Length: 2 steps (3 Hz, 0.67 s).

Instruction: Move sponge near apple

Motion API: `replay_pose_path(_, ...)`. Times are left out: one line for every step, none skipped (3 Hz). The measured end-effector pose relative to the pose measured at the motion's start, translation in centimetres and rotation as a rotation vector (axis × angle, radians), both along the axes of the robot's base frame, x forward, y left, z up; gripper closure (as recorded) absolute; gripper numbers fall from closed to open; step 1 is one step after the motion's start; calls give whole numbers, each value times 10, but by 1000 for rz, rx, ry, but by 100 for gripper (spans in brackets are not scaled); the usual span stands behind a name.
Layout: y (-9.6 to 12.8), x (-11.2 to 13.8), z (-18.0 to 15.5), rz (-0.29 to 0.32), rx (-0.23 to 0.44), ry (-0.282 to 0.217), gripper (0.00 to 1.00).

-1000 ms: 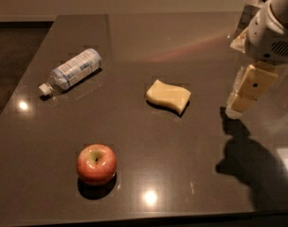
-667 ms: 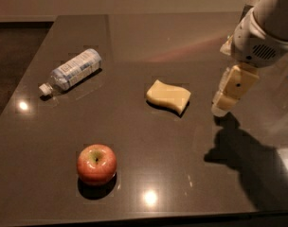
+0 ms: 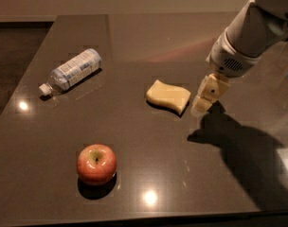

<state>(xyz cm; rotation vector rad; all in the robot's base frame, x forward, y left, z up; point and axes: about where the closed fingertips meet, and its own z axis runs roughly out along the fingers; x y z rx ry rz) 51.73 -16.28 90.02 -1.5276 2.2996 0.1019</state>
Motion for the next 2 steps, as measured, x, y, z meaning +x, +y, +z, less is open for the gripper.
replay_pose_path(26, 10, -23, 8, 46, 31, 0)
replay_pose_path(41, 14, -36, 21, 61, 52, 0)
